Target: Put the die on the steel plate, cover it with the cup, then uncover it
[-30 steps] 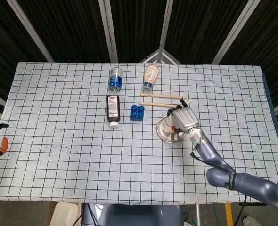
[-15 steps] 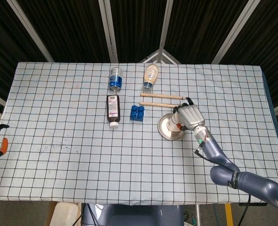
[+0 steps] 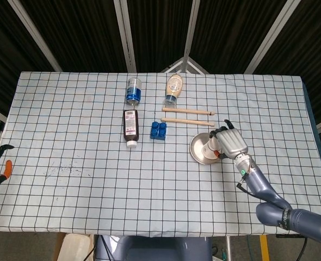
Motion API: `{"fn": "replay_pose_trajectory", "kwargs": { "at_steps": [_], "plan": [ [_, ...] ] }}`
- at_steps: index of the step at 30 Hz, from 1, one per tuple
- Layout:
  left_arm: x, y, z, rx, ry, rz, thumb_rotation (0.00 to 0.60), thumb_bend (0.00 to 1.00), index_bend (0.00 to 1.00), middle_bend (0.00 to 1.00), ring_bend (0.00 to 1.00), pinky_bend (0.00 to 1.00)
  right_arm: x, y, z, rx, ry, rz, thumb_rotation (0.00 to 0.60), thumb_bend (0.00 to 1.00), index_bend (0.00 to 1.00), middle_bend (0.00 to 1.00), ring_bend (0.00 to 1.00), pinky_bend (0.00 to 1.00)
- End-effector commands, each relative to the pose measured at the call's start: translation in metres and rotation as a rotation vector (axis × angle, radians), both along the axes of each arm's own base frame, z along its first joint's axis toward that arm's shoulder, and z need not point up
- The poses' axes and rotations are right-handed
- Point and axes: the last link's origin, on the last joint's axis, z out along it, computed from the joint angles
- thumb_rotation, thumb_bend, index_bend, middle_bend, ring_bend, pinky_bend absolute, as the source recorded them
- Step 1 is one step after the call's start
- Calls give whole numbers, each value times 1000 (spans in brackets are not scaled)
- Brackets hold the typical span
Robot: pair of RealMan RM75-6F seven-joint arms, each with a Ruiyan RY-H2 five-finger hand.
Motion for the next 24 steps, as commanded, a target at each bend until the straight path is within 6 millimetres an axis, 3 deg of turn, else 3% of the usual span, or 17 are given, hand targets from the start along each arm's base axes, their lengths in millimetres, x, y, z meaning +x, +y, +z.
{"fn": "replay_pose_trajectory", "kwargs": {
  "at_steps": [1,16,24],
  "plan": [
    [1,0,-1,-3,1,-1,600,693,311,0,0,156,4,4,-3,11,-14,15,600,449,514,491,258,0],
    [-2,2,-1,-3,7,7,600,693,316,0,0,155,37,-16,-35,47,-122,41,600,454,518,491,258,0],
    [-3,2,0,2,8,12,600,693,318,0,0,155,33,-35,-33,16,-128,14,600,455,521,491,257,0]
  ]
}}
